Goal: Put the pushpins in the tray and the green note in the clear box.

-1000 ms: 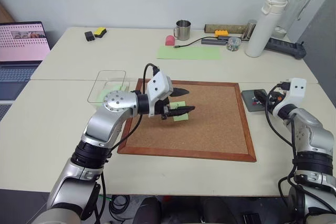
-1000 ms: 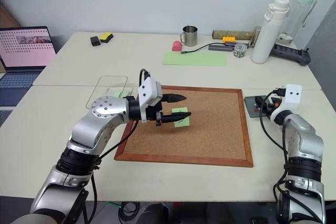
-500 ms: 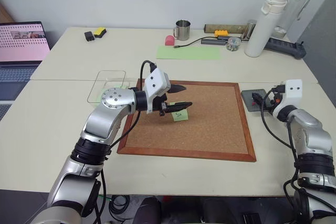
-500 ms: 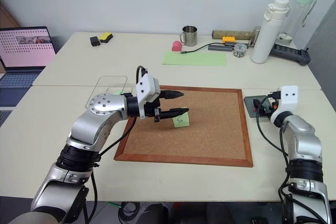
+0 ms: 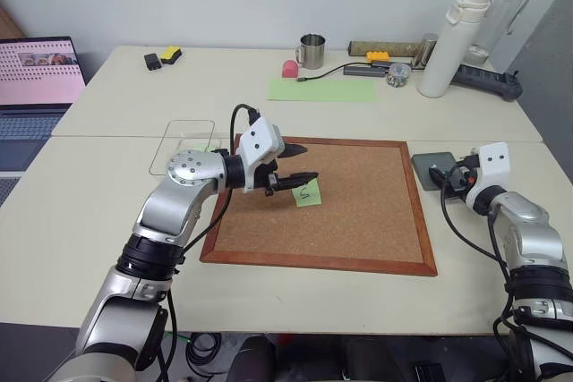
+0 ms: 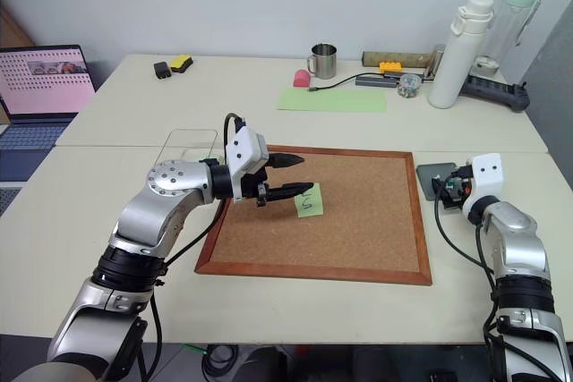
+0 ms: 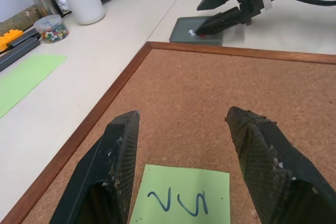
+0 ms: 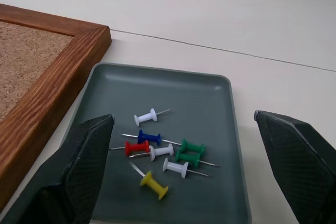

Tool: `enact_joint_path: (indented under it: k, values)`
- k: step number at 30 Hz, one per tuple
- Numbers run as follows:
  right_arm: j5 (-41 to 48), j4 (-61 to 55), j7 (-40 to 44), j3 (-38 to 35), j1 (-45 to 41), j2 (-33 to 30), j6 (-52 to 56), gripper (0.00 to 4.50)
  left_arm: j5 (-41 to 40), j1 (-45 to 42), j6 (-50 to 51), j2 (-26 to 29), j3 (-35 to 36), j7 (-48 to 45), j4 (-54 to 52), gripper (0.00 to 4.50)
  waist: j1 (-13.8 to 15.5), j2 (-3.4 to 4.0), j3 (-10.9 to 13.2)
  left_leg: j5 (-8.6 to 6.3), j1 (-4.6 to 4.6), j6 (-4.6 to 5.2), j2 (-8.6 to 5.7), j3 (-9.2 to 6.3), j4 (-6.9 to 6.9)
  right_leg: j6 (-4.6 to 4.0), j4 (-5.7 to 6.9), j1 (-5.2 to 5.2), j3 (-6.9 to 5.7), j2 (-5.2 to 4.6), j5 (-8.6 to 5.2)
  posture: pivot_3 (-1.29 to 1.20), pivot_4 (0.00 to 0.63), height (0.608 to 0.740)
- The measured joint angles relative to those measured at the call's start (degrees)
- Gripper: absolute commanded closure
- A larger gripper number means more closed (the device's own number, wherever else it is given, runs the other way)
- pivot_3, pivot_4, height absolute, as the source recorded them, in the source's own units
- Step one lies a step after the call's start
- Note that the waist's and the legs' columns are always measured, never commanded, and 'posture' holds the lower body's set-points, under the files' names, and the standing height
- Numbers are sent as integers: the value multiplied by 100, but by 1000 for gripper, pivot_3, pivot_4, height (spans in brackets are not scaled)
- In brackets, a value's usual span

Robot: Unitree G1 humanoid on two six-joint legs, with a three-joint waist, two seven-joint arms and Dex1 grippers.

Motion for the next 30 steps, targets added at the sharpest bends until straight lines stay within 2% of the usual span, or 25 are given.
enact_joint_path:
  k: [4,8,9,10,15,21,30]
  values:
    - [190,-435,202,-90,100,0,-107,7,165,-4,-146,234,16,-21,249,1663,-10,1,0,0,1,0,1,-1,-1,0,1,0,-1,1,0,0,150,740]
    - [907,-1862,878,-43,399,-1,292,7,442,-3,-519,442,6,-224,680,1663,-14,3,2,0,0,0,2,-5,-1,0,1,0,-5,2,0,0,150,740]
    - [1096,-2211,993,5,444,-2,488,0,456,-6,-600,425,-7,-276,759,1324,-10,3,2,0,-2,0,1,-8,1,0,1,0,-7,2,0,0,150,740]
    - [1271,-2541,1102,76,501,-3,658,0,476,-3,-659,416,-18,-350,834,1209,-3,3,2,0,-2,0,1,-9,1,0,1,1,-7,1,0,0,150,740]
    - [1952,-3811,1381,384,864,-32,1473,0,536,16,-886,304,-230,-714,1237,27,47,2,3,0,-5,1,-1,-17,3,0,1,1,-13,2,0,0,150,740]
    - [2301,-4868,1352,783,1227,-147,2058,0,863,-137,-1254,13,-507,-909,1995,9,63,-1,4,-1,-4,1,-2,-20,5,0,4,2,-16,3,0,0,150,740]
    - [2333,-5139,994,883,1354,14,2252,0,1309,-780,-1738,-555,-673,-875,3188,9,61,-2,5,-1,-5,1,-3,-23,5,0,2,3,-18,3,0,0,150,740]
